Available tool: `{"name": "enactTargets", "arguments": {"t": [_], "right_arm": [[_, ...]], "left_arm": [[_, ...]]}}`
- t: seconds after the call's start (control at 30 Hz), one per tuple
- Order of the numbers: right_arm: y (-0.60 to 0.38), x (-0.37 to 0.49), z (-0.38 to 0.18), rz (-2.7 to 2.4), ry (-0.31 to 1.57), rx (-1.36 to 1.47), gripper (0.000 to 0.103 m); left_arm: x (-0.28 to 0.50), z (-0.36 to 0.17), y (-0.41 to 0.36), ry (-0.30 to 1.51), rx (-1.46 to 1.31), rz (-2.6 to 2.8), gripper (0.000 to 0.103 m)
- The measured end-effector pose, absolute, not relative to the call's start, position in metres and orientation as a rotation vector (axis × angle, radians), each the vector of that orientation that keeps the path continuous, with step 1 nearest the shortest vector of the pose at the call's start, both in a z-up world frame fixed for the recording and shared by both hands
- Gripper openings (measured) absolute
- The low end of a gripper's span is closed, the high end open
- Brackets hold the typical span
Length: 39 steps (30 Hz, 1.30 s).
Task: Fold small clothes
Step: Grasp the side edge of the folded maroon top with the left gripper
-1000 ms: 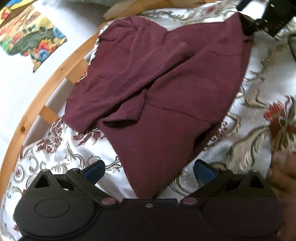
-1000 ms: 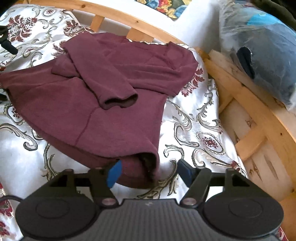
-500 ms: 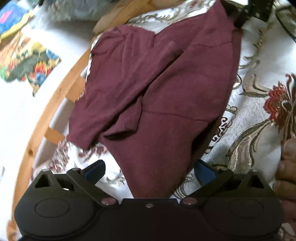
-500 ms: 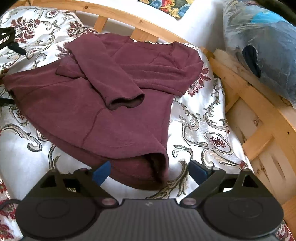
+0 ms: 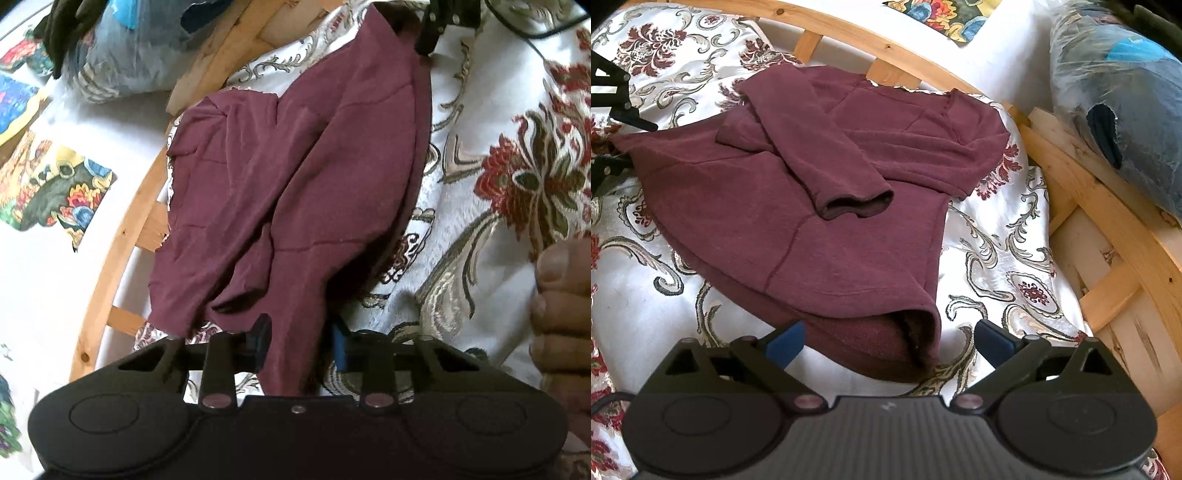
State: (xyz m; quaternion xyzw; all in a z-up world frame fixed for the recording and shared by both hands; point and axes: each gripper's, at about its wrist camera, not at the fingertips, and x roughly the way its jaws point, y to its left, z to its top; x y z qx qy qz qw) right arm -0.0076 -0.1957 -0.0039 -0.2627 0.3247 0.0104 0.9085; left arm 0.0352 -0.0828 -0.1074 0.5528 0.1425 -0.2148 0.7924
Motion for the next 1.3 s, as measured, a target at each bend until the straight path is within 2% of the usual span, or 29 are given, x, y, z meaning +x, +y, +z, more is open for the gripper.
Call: {"name": "enactTargets", "arguments": {"t": [0.03,0.1,0.23,0.3,0.4,0.73,0.83,0.9,0.93,0.97,1.0,1.1,1.3], "right_arm": [[-0.195,-0.008,-0.005,0.026,0.674,-0.549,0.101],[-0.193,-0.008,-0.007,0.04,0.681,-0.568,0.102],[-0.185,-0.011,-0.013,0.081,0.685,-0.624,0.102],[-0.179,-0.011,-0.018,0.083,0.675,-0.681,0.103],[-0.175,-0.011,-0.023,0.076,0.652,-0.734,0.103],[-0.175,-0.006,-0.029,-0.001,0.595,-0.8,0.1],[-0.17,-0.006,-0.031,-0.007,0.583,-0.846,0.085],[-0.166,-0.008,-0.034,-0.012,0.586,-0.888,0.07],[-0.164,-0.009,-0.035,-0.013,0.592,-0.899,0.066],[-0.164,-0.009,-0.036,-0.01,0.6,-0.901,0.054],[-0.165,-0.009,-0.036,-0.007,0.609,-0.894,0.037],[-0.166,-0.01,-0.03,-0.014,0.582,-0.865,0.01],[-0.162,-0.032,0.002,-0.053,0.5,-0.808,0.007]], "left_arm": [[0.036,-0.108,-0.084,0.299,1.207,-0.452,0.035],[0.04,-0.108,-0.085,0.3,1.225,-0.43,0.026],[0.052,-0.1,-0.082,0.346,1.174,-0.379,0.021],[0.059,-0.093,-0.079,0.374,1.124,-0.355,0.011],[0.066,-0.083,-0.074,0.419,1.038,-0.344,0.007],[0.075,-0.049,-0.058,0.443,0.734,-0.273,0.006],[0.08,-0.04,-0.051,0.455,0.677,-0.258,0.006],[0.082,-0.038,-0.048,0.455,0.662,-0.252,0.006],[0.081,-0.038,-0.048,0.452,0.661,-0.252,0.006],[0.079,-0.039,-0.049,0.449,0.661,-0.253,0.006],[0.076,-0.039,-0.049,0.447,0.663,-0.256,0.006],[0.068,-0.039,-0.048,0.425,0.67,-0.266,0.006],[0.043,-0.025,-0.039,0.386,0.598,-0.266,0.005]]}}
